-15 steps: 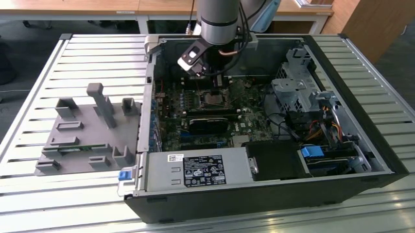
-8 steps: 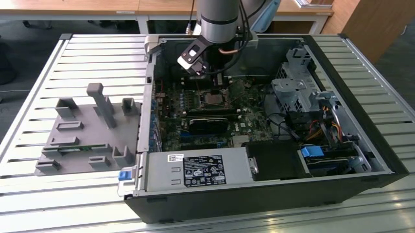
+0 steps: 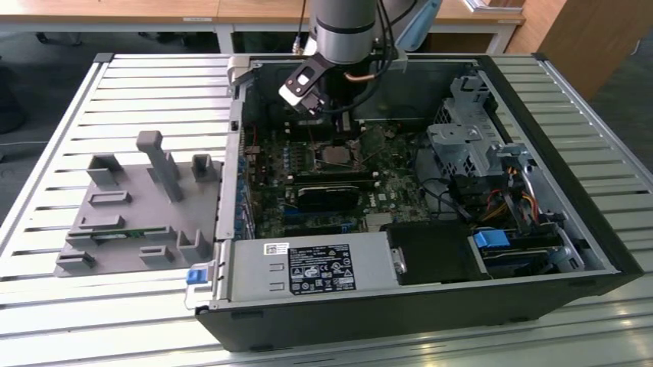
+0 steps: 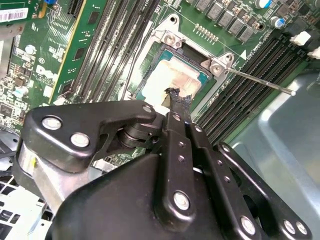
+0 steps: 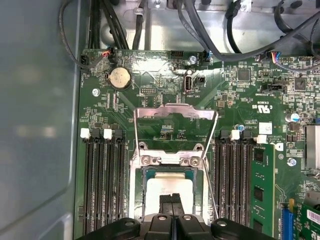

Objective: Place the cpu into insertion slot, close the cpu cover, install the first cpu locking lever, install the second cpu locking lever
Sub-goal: 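Close the cpu cover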

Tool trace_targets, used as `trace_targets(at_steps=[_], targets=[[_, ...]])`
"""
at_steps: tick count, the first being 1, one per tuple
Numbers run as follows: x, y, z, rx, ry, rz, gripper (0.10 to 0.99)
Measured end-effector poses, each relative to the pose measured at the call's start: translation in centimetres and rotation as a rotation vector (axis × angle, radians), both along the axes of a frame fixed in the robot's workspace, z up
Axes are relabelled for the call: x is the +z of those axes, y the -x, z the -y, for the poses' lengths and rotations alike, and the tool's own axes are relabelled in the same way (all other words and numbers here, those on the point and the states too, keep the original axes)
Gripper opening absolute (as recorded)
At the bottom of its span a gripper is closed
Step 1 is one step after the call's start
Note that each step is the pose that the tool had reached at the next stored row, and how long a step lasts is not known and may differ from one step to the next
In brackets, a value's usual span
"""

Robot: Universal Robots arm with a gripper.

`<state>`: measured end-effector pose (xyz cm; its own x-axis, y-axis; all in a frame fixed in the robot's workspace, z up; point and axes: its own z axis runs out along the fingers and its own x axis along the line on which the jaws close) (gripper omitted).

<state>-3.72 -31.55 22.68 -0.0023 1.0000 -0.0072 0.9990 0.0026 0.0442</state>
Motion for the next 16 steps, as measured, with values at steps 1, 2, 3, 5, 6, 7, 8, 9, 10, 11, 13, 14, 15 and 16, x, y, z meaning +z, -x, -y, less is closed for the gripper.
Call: trace_targets(at_steps=[1,2,3,5,6,7,8,9,10,11,13,14,15,16], targets=[[0.14,0.00,0.00,0.000,0.000,0.0000,0.106],[0.29,0.00,0.00,0.000,0.000,0.0000,0.106],[0.45,0.00,0.00,0.000,0.000,0.0000,0.106],[0.81,0.00,0.00,0.000,0.000,0.0000,0.106],[1.01,0.00,0.00,0.000,0.000,-0.0001,0.106],[1.21,0.00,0.00,0.000,0.000,-0.0001,0.106],[1.43,0.00,0.00,0.000,0.000,-0.0001,0.106],[1.64,0.00,0.00,0.000,0.000,0.0000,0.106],[1.83,0.00,0.00,0.000,0.000,0.0000,0.106],[2.01,0.00,0.00,0.000,0.000,-0.0001,0.106],[2.35,0.00,0.00,0.000,0.000,-0.0001,0.106],[2.52,0.00,0.00,0.000,0.000,0.0000,0.106],[2.73,0.00,0.00,0.000,0.000,-0.0001,0.106],[2.95,0.00,0.00,0.000,0.000,-0.0001,0.106]])
